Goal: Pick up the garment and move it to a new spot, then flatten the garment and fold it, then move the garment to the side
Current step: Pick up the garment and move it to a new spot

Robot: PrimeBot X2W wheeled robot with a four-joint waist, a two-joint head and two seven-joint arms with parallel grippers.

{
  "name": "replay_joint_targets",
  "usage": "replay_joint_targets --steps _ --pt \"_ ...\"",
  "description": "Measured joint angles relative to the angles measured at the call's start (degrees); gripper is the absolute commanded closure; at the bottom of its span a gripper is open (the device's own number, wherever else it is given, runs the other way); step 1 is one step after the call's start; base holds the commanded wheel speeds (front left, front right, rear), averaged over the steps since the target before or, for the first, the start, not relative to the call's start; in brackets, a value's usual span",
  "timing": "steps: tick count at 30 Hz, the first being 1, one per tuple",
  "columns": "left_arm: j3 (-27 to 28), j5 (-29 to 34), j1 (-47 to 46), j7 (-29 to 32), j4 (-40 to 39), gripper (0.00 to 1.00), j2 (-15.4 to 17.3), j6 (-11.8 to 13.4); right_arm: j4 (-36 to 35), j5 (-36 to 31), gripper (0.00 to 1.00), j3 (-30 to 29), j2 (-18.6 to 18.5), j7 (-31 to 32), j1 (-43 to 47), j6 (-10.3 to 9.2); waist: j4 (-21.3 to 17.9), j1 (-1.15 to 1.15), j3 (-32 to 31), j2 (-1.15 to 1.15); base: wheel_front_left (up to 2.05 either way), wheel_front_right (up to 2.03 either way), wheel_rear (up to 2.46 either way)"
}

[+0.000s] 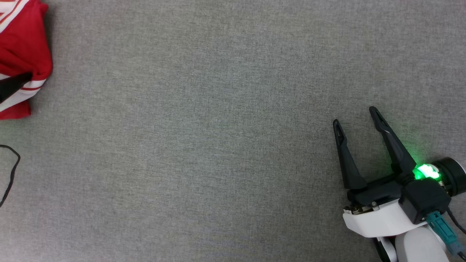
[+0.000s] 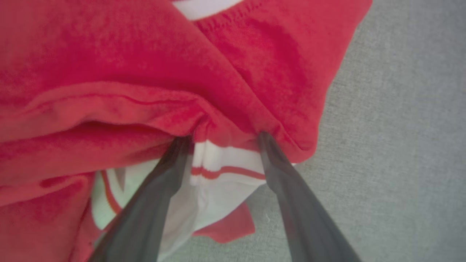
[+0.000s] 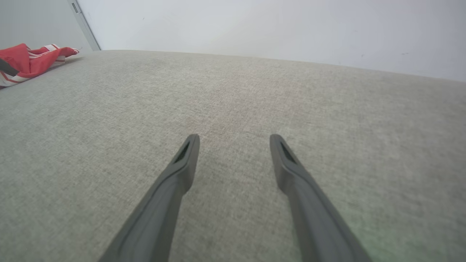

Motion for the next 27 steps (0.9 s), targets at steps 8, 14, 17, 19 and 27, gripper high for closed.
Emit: replay_joint_targets --steps 8,14,17,19,27 --pt "-2.6 -2.5 1.2 -2.6 0.3 1.00 -1.2 0.1 2.6 -0.3 0.00 0.8 0.4 0.1 0.7 -0.05 0.2 0.00 -2.9 0.00 0.00 0.00 0.00" --pt "-2.0 -5.1 1.2 -8.6 -2.1 1.00 -1.9 0.1 5.6 0.5 0.00 1.3 0.5 0.5 1.8 -0.05 0.7 0.00 -7.5 0.00 0.00 0.00 0.00" --pt "-1.6 -6.2 1.2 -11.5 -5.8 1.00 -1.4 0.1 6.7 1.4 0.00 1.2 0.6 0.5 1.9 -0.05 0.9 0.00 -10.4 0.00 0.00 0.00 0.00" --pt "-1.2 -7.0 1.2 -13.2 -7.9 1.00 -1.0 0.1 7.4 1.7 0.00 0.9 0.8 0.5 1.9 -0.05 0.9 0.00 -12.4 0.00 0.00 0.00 0.00" --pt "-2.3 -6.4 3.5 -20.4 -20.3 1.00 -0.6 0.1 10.0 5.5 0.00 -0.3 1.2 0.5 3.6 -0.04 0.3 -0.01 -22.6 0.00 0.00 0.00 0.00"
